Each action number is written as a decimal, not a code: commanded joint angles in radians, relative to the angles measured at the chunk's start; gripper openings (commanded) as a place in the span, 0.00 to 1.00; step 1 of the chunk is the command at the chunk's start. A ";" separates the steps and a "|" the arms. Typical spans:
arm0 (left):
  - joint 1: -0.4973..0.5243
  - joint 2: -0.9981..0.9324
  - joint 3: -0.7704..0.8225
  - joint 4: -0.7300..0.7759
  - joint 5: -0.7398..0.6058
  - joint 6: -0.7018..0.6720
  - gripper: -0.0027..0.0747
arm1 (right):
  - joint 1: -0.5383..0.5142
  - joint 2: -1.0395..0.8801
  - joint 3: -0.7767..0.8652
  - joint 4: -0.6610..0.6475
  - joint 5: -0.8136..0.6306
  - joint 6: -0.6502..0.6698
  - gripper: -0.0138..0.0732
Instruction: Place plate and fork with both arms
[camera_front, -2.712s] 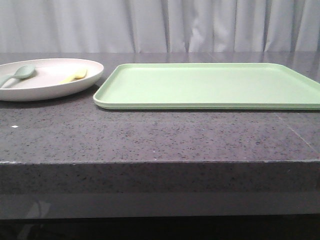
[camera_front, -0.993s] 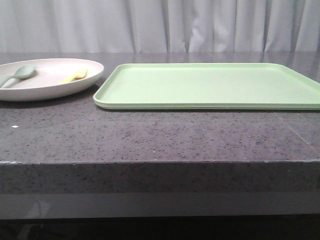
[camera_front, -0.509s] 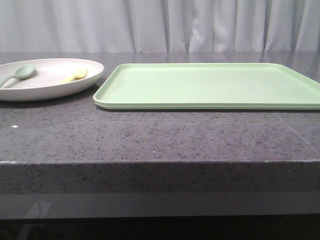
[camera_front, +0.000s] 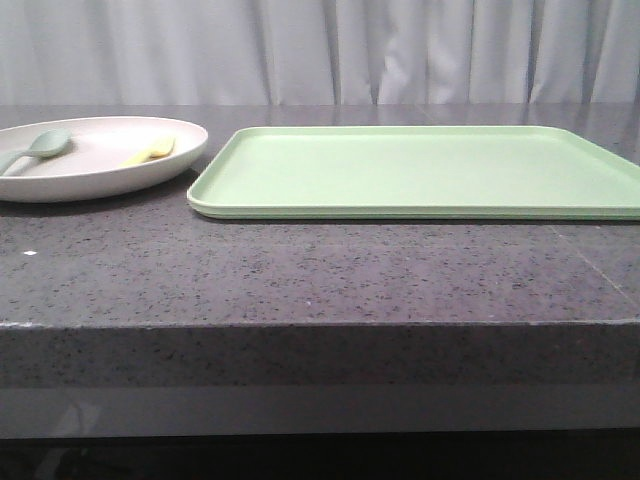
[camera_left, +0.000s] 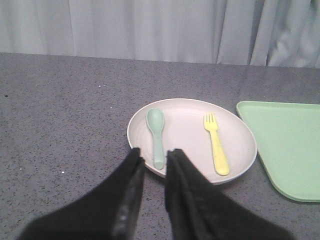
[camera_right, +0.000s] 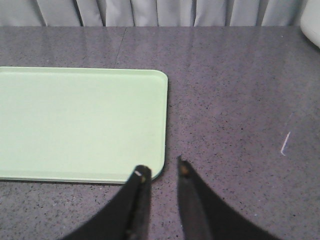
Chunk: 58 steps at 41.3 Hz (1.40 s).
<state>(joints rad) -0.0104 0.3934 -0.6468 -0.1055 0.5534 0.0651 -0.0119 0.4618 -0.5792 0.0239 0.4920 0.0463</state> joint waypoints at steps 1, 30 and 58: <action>0.001 0.014 -0.026 0.020 -0.072 -0.009 0.60 | -0.004 0.015 -0.033 0.004 -0.071 -0.008 0.69; 0.001 0.029 -0.026 0.029 -0.112 -0.009 0.79 | -0.004 0.015 -0.033 0.004 -0.071 -0.008 0.83; 0.086 0.704 -0.370 0.016 0.236 0.009 0.79 | -0.004 0.015 -0.033 0.004 -0.070 -0.008 0.83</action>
<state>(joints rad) 0.0306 1.0289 -0.9355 -0.0564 0.8226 0.0651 -0.0119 0.4642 -0.5792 0.0239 0.4959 0.0463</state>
